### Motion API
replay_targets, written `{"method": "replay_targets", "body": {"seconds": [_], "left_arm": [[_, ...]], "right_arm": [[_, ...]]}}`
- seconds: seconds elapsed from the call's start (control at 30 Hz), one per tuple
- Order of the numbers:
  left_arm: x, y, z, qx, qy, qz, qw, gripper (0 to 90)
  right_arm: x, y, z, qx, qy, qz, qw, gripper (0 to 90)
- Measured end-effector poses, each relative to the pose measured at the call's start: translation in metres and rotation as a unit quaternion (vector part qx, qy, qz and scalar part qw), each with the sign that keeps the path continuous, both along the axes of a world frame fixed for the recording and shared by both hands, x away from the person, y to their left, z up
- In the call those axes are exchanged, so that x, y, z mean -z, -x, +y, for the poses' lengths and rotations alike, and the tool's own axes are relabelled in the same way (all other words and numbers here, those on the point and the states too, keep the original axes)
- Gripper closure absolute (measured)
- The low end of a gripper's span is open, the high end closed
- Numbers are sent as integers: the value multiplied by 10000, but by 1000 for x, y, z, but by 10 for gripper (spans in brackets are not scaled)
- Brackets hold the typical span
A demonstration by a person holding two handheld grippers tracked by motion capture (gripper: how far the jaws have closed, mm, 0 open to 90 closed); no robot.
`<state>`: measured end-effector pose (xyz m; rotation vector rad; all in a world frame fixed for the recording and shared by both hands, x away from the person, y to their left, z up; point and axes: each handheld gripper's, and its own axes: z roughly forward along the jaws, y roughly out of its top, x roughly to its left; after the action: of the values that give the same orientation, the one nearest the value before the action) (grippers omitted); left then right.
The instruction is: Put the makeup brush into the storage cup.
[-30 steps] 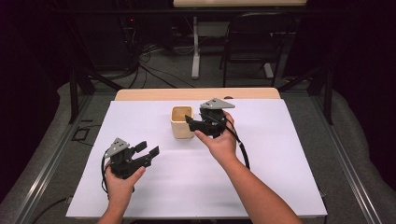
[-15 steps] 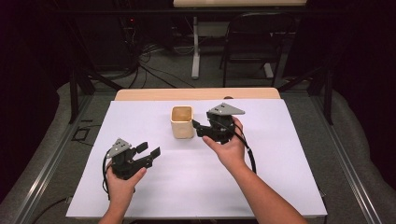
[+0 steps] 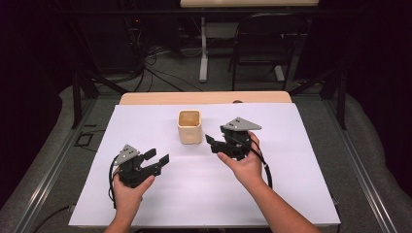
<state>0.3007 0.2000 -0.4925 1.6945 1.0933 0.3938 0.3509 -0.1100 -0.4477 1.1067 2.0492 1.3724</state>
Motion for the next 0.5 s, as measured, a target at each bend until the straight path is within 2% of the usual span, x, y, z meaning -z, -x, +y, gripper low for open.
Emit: {"method": "replay_targets", "body": {"seconds": [0.13,0.33,0.5], "left_arm": [[0,1,-3,17,-23,11,10000,385],[1,1,-5,35,-65,-10,10000,385],[1,2,-5,34,-80,0,10000,385]], "right_arm": [[3,6,-3,-75,-78,26,9999,386],[10,17,-10,-94,-20,-25,10000,386],[19,25,-17,-85,-311,54,9995,386]]}}
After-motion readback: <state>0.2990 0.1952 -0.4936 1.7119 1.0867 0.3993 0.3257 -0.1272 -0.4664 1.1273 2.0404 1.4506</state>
